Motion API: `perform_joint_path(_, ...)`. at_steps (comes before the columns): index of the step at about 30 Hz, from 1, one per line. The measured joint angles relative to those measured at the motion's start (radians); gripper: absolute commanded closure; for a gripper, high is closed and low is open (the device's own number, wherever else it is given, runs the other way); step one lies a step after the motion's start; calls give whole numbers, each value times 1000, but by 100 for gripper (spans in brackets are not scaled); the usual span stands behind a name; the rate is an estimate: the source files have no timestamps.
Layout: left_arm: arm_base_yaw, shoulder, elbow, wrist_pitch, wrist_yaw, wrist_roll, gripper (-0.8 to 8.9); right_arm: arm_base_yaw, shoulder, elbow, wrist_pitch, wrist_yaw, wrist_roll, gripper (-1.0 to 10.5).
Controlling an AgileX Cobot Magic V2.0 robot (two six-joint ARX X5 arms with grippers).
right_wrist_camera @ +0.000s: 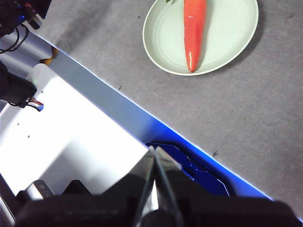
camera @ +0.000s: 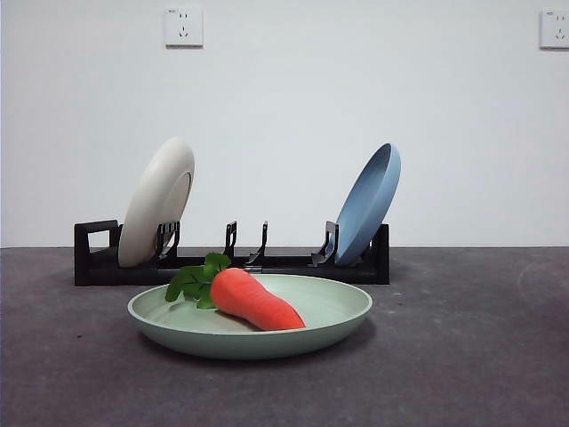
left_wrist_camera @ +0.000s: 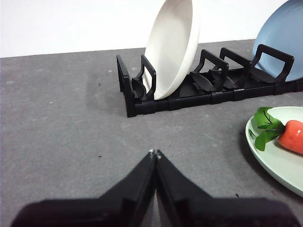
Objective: Take the green plate from the plate rack,put the plate on the table,take the carrot from the table,put the carrot in the plate
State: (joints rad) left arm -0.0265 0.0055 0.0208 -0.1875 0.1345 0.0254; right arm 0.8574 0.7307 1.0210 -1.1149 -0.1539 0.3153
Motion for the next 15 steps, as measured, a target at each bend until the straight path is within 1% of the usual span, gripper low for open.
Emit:
perform_joint_path(5, 0, 0, 0, 0, 0, 0, 815, 0, -1, 0, 0, 2, -2, 943)
perform_joint_path(6, 0, 0, 0, 0, 0, 0, 815, -2, -5, 0, 2, 16, -11, 943)
perform_joint_path(8, 0, 0, 0, 0, 0, 0, 815, -29, -19, 0, 14, 68, -55, 943)
perform_joint_path(10, 0, 0, 0, 0, 0, 0, 815, -79, -42, 0, 43, 108, -110, 943)
perform_joint_path(11, 0, 0, 0, 0, 0, 0, 815, -126, -62, 0, 74, 111, -151, 943)
perform_joint_path(13, 0, 0, 0, 0, 0, 0, 815, -217, -101, -14, 151, 79, -210, 943)
perform_joint_path(15, 0, 0, 0, 0, 0, 0, 815, -322, -150, -50, 238, 21, -256, 943)
